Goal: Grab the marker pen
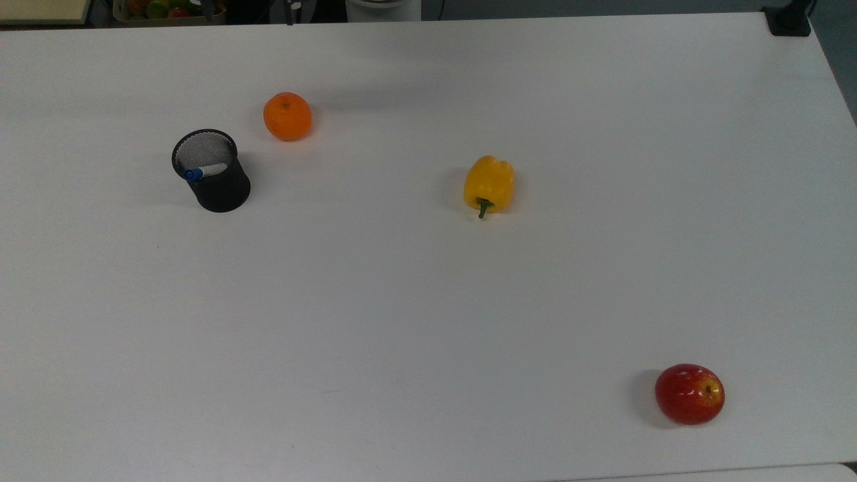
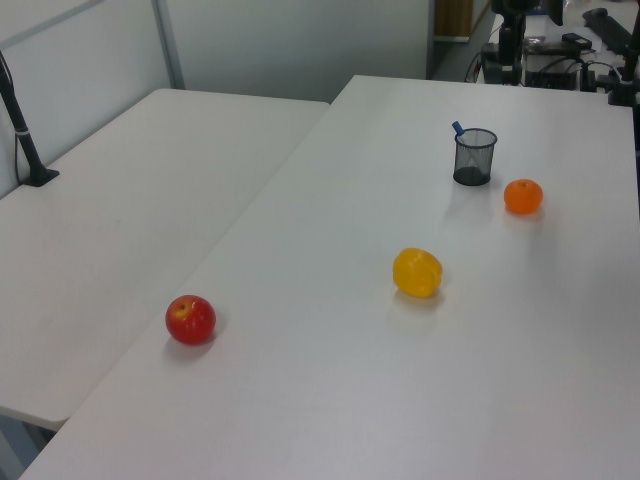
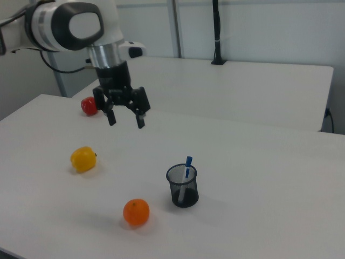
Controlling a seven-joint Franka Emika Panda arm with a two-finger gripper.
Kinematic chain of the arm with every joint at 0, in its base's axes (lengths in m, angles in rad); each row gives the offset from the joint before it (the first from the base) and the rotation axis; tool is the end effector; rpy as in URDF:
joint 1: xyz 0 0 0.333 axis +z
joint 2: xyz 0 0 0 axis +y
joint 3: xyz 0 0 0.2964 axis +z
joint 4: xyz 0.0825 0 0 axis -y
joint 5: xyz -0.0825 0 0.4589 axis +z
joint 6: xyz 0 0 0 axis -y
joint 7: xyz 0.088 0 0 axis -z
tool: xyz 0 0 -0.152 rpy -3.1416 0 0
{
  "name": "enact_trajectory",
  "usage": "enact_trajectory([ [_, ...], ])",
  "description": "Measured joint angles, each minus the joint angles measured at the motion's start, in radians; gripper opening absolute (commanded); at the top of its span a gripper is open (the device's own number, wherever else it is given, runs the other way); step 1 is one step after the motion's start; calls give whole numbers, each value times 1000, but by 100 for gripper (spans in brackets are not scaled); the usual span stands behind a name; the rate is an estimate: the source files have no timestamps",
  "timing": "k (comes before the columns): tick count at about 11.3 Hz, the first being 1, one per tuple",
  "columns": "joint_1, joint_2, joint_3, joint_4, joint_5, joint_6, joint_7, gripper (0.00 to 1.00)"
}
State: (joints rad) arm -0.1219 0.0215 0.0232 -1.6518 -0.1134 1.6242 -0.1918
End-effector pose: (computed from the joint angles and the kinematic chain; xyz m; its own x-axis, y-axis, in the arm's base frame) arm 0.6296 -0.0792 0.5075 0.9927 0.0980 -0.0699 0.1048 -0.9894 0.1006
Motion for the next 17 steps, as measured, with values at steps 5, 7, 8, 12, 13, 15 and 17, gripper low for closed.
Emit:
enact_trajectory([
  [5, -80, 119, 0, 0, 0, 192, -19, 100],
  [7, -101, 177, 0, 0, 0, 280, -19, 100],
  [8, -111, 202, 0, 0, 0, 319, -19, 100],
  [12, -131, 292, 0, 1, 0, 436, -19, 80],
  [13, -133, 310, 0, 1, 0, 455, -19, 66],
  [15, -133, 335, 0, 2, 0, 482, -19, 38],
  [17, -133, 342, 0, 2, 0, 495, -20, 23],
])
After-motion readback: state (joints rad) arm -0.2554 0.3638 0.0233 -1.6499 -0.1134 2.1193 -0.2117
